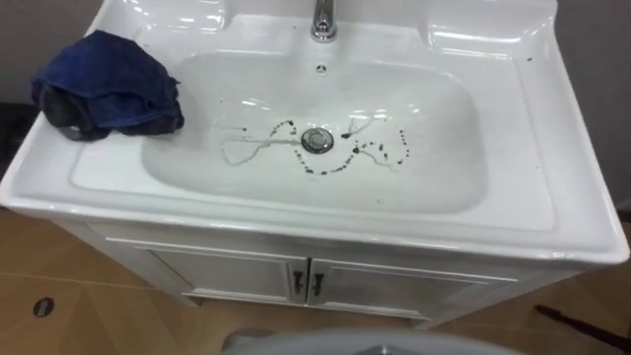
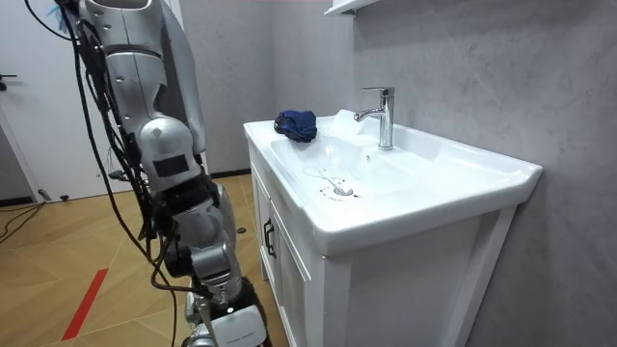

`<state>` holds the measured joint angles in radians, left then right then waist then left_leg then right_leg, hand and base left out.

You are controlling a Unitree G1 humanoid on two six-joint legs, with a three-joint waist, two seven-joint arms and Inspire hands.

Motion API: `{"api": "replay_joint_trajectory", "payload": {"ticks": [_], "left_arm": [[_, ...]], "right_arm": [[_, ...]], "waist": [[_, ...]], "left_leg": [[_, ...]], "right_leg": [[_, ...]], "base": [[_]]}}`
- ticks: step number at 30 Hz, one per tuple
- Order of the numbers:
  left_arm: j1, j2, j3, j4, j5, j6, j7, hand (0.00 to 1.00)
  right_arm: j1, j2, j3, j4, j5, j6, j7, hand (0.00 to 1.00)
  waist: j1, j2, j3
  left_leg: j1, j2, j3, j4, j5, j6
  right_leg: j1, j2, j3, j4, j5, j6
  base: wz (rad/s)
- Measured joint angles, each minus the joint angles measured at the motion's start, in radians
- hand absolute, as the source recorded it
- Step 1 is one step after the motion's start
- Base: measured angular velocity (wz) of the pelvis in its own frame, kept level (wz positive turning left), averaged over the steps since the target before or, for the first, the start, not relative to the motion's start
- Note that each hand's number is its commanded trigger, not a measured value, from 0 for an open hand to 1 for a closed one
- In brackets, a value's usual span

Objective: Wipe basin

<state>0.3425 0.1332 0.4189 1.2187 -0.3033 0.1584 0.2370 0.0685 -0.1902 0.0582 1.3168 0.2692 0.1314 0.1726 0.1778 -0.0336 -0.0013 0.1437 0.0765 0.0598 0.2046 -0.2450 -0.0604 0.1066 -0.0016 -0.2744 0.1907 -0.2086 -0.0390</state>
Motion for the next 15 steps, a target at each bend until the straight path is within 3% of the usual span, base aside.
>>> {"api": "replay_joint_trajectory", "payload": {"ticks": [4, 9, 15], "left_arm": [[0.0, 0.002, 0.013, -0.02, -0.021, -0.009, 0.047, 0.0], [0.0, 0.014, 0.016, -0.05, -0.128, -0.021, 0.092, 0.0], [0.0, 0.024, 0.052, -0.089, -0.179, -0.063, 0.187, 0.0]], "right_arm": [[-0.008, -0.003, 0.0, 0.004, 0.0, -0.004, 0.022, 0.0], [-0.009, -0.011, -0.001, 0.014, 0.0, -0.007, 0.027, 0.0], [-0.011, -0.017, -0.001, 0.011, 0.0, -0.013, 0.011, 0.0]], "waist": [[-0.002, 0.005, -0.0025], [-0.007, 0.017, -0.0032], [0.004, 0.034, -0.0022]], "left_leg": [[-0.013, -0.001, -0.019, 0.001, 0.002, 0.003], [-0.013, -0.002, -0.029, 0.001, 0.002, 0.003], [-0.013, -0.002, -0.031, 0.001, 0.002, 0.003]], "right_leg": [[-0.003, -0.001, -0.018, -0.002, 0.0, 0.0], [0.003, -0.001, -0.027, -0.005, 0.001, -0.001], [0.006, -0.001, -0.032, -0.005, -0.001, -0.001]], "base": [[0.14], [0.04], [0.02]]}}
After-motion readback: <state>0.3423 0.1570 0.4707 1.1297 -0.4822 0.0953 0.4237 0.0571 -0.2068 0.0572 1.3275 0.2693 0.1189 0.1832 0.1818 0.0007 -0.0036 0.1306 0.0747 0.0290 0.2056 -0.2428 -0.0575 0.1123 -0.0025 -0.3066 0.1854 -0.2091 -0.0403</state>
